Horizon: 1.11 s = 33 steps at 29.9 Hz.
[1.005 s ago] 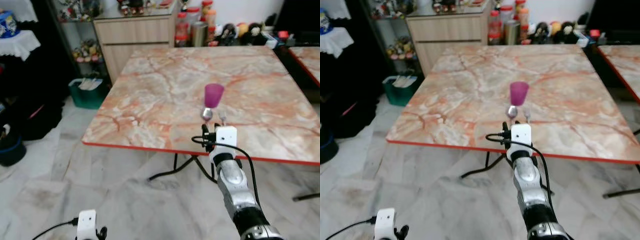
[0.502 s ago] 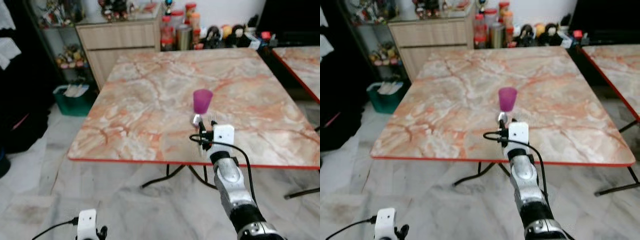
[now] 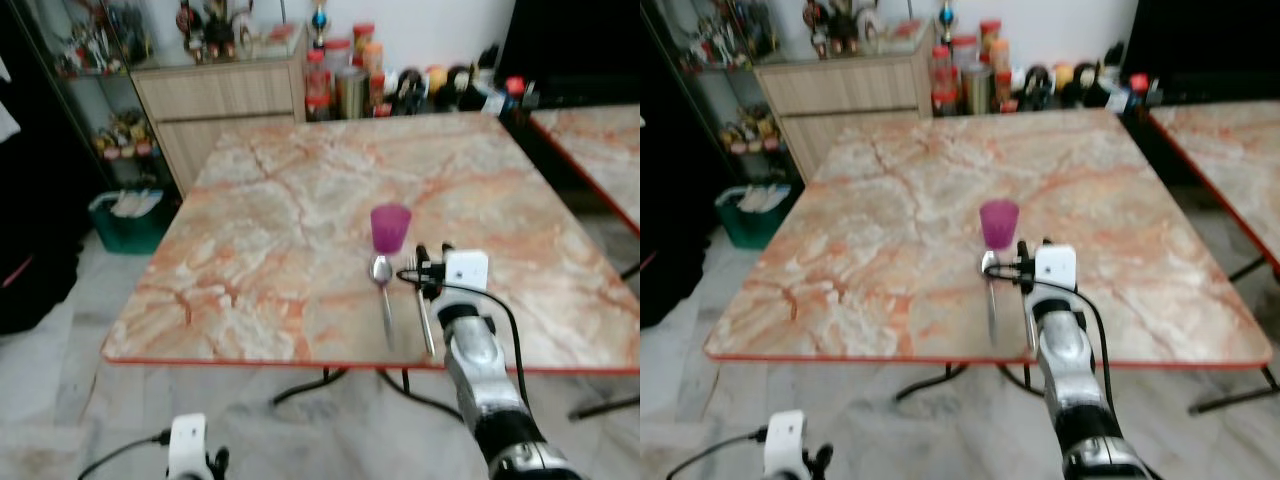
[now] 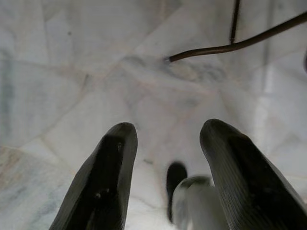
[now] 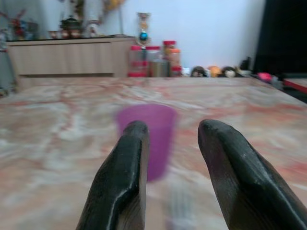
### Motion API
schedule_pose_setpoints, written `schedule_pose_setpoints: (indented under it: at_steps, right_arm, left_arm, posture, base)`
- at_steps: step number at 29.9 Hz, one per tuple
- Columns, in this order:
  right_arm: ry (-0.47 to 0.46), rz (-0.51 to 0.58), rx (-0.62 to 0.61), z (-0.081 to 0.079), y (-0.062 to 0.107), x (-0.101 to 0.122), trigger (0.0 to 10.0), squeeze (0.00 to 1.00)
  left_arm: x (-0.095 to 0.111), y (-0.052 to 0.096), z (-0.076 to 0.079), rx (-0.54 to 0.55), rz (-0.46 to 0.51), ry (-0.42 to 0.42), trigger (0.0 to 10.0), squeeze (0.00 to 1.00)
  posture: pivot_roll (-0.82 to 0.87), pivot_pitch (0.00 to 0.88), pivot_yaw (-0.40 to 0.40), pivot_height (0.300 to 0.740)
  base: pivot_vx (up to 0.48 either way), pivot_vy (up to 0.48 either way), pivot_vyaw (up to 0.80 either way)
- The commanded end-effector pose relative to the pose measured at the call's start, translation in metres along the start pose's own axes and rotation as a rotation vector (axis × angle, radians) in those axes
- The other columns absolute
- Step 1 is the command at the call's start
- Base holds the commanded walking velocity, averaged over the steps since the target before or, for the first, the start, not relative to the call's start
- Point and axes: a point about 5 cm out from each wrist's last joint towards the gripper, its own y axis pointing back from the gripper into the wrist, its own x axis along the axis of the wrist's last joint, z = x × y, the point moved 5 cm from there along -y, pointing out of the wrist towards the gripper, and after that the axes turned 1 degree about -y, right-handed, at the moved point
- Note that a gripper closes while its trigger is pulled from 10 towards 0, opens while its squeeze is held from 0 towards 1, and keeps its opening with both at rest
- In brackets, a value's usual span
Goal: Setting the table
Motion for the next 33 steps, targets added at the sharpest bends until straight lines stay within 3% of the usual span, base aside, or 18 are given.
schedule_pose_setpoints:
  at_steps: [1, 14, 25, 26, 27, 29, 30, 31, 32, 33]
  right_arm:
    - [-0.007, 0.012, 0.024, -0.010, -0.001, 0.003, 10.0, 0.00]
    - [-0.002, -0.042, 0.016, -0.013, 0.015, -0.017, 10.0, 0.00]
    - [-0.023, -0.087, -0.064, 0.002, 0.015, -0.022, 10.0, 0.00]
    - [-0.028, -0.093, -0.078, 0.005, 0.014, -0.023, 10.0, 0.76]
    - [-0.033, -0.111, -0.099, 0.009, 0.013, -0.024, 10.0, 0.85]
    - [-0.030, -0.123, -0.106, 0.010, 0.012, -0.026, 10.0, 0.85]
    - [-0.037, -0.137, -0.101, 0.011, 0.011, -0.027, 10.0, 0.53]
    - [-0.037, -0.137, -0.101, 0.011, 0.011, -0.027, 10.0, 0.53]
    - [-0.037, -0.142, -0.100, 0.011, 0.010, -0.027, 10.0, 0.00]
    - [-0.031, -0.154, -0.092, 0.012, 0.008, -0.027, 10.0, 0.00]
  left_arm:
    - [-0.001, 0.001, -0.009, 0.026, -0.005, 0.006, 10.0, 0.00]
    - [-0.004, 0.002, -0.010, 0.030, -0.008, 0.006, 10.0, 0.00]
    - [-0.004, 0.002, -0.009, 0.024, -0.012, -0.001, 10.0, 0.00]
    - [-0.004, 0.002, -0.009, 0.024, -0.012, 0.000, 10.0, 0.00]
    - [-0.004, 0.002, -0.009, 0.024, -0.012, 0.000, 10.0, 0.00]
    - [-0.004, 0.002, -0.009, 0.024, -0.013, 0.000, 10.0, 0.00]
    - [-0.004, 0.002, -0.009, 0.024, -0.013, 0.001, 10.0, 0.00]
    - [-0.004, 0.002, -0.009, 0.024, -0.013, 0.001, 10.0, 0.00]
    - [-0.004, 0.002, -0.009, 0.024, -0.014, 0.001, 10.0, 0.00]
    - [-0.005, 0.002, -0.009, 0.022, -0.017, 0.001, 10.0, 0.00]
  posture:
    - [0.05, 0.000, 0.073, 0.740]
    - [0.04, 0.000, 0.074, 0.740]
    - [0.04, 0.000, 0.078, 0.740]
    - [0.04, 0.000, 0.076, 0.740]
    - [0.04, 0.000, 0.077, 0.740]
    - [0.04, 0.000, 0.077, 0.740]
    - [0.05, 0.000, 0.076, 0.740]
    - [0.05, 0.000, 0.076, 0.740]
    - [0.04, 0.000, 0.078, 0.740]
    - [0.04, 0.000, 0.080, 0.740]
  base:
    - [0.270, 0.000, 0.00]
    - [0.000, 0.000, 0.00]
    - [0.000, 0.000, 0.00]
    - [0.000, 0.000, 0.00]
    - [0.000, 0.000, 0.00]
    - [0.000, 0.000, 0.00]
    - [0.000, 0.000, 0.00]
    - [0.000, 0.000, 0.00]
    - [0.000, 0.000, 0.00]
    - [0.000, 0.000, 0.00]
